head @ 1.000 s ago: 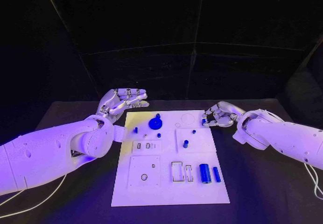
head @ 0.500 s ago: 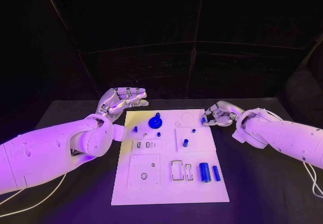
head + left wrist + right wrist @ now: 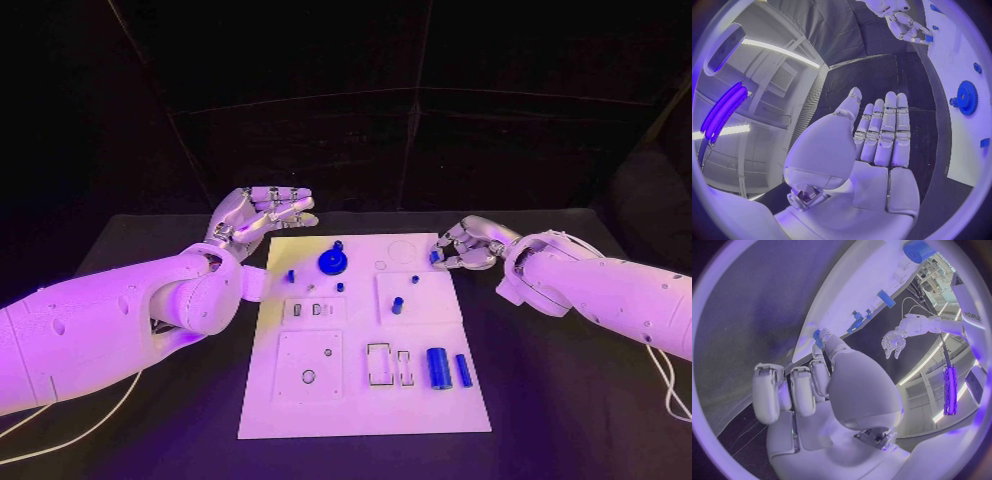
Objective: Assemble the parts on the task board
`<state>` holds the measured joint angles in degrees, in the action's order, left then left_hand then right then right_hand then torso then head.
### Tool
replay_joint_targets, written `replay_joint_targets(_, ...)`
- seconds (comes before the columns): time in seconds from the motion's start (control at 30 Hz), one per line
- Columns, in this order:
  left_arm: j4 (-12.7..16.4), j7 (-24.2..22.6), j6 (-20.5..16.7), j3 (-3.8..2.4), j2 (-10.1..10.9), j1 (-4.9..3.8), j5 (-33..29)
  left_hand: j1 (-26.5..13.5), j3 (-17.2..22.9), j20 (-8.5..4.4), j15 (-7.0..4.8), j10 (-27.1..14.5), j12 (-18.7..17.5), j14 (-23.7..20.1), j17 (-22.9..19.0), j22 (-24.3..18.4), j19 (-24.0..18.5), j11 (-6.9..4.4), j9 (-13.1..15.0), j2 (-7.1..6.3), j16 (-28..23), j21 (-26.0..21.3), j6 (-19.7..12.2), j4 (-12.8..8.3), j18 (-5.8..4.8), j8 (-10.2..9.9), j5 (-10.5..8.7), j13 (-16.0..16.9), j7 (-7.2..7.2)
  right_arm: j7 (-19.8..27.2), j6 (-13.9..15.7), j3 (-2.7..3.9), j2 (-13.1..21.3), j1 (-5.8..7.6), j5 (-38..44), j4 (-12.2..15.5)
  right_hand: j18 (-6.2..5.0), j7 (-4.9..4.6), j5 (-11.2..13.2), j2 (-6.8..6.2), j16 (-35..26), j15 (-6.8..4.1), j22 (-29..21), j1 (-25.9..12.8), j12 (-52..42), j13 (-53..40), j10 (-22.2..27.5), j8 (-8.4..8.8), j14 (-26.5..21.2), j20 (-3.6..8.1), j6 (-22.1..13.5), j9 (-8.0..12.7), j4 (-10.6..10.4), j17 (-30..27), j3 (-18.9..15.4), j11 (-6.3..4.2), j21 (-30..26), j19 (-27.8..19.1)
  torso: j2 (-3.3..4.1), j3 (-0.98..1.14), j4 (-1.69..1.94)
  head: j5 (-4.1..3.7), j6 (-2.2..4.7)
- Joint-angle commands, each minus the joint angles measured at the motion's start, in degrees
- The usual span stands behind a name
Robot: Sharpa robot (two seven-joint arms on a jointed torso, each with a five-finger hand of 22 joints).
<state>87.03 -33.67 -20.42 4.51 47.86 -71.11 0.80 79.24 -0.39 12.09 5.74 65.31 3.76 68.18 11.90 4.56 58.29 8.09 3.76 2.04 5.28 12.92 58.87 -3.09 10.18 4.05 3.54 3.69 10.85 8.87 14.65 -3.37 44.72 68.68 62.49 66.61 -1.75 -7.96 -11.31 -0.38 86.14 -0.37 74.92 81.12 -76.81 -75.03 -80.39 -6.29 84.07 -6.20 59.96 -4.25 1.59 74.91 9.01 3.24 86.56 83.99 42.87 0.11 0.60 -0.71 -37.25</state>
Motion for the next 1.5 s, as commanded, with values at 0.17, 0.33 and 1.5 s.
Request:
replay_joint_targets(0.17, 0.07, -0.25, 0.26, -0.04, 0.01, -0.06, 0.24, 0.09, -0.06, 0.05, -0.09, -0.43, -0.14, 0.44, -0.08, -0.07, -0.08, 0.13, -0.07, 0.67, -0.26, -0.27, -0.17, -0.34, 0.38, -0.26, -0.24, -0.09, 0.37, -0.01, 0.13, 0.01, -0.28, 0.04, 0.41, 0.03, 0.15, 0.01, 0.28, 0.20, 0.35, -0.48, 8.78, -0.34, -0.42, -1.57, -0.32, -0.16, 4.14, 0.44, 0.53, 0.04, 0.04, 6.47, 0.32, -0.17, 0.47, 0.97, 0.00, 0.02, 0.05, -0.03, 0.02)
replay_joint_targets(0.33, 0.08, -0.20, 0.25, -0.04, 0.01, -0.06, 0.24, 0.07, -0.07, 0.04, -0.11, -0.43, -0.14, 0.54, -0.08, -0.07, -0.02, 0.13, -0.07, 0.70, -0.25, -0.26, -0.17, -0.36, 0.39, -0.26, -0.24, -0.09, 0.39, -0.40, 0.68, 0.01, -0.41, 0.04, 0.46, 0.03, 0.18, -0.31, 0.31, -0.60, 0.36, -0.39, 8.88, -1.33, -0.04, -1.22, -0.05, 0.65, 4.16, 0.50, -0.49, 0.40, -0.05, 6.52, 0.08, 0.05, 0.51, 1.04, -0.02, 0.03, 0.06, 0.07, -0.09)
replay_joint_targets(1.5, 0.25, -0.06, 0.12, -0.04, 0.13, -0.06, 0.24, 0.00, -0.11, 0.04, -0.11, -0.47, -0.15, 0.63, -0.10, -0.07, 0.04, 0.16, -0.08, 0.70, -0.25, -0.26, -0.21, -0.38, 0.39, -0.28, -0.25, -0.09, 0.43, -1.39, 1.05, 0.01, -1.17, 0.02, 1.84, -0.01, 0.19, -1.13, 0.50, -1.66, 0.32, 0.18, 8.92, -2.20, 0.86, -0.42, 0.74, 2.28, 4.15, 0.06, -2.88, 0.59, 0.31, 6.50, 0.05, 0.74, 0.50, 1.06, -0.01, 0.04, 0.05, 0.02, -0.28)
